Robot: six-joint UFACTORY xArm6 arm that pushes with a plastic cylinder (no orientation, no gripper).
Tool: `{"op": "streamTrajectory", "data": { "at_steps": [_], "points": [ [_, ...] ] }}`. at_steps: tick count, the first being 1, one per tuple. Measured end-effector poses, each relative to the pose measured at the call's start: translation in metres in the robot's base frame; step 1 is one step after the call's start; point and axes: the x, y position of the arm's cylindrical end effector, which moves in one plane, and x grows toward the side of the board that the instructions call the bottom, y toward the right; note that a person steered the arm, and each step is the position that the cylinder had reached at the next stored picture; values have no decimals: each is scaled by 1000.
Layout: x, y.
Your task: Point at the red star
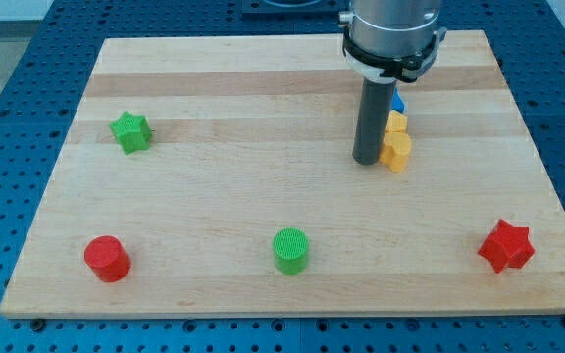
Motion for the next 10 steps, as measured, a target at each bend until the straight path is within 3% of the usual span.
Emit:
{"op": "streamTrajectory", "data": {
  "at_steps": [3,6,8,10],
  "points": [
    [3,12],
    [110,-3],
    [182,23],
    [181,95]
  ]
}}
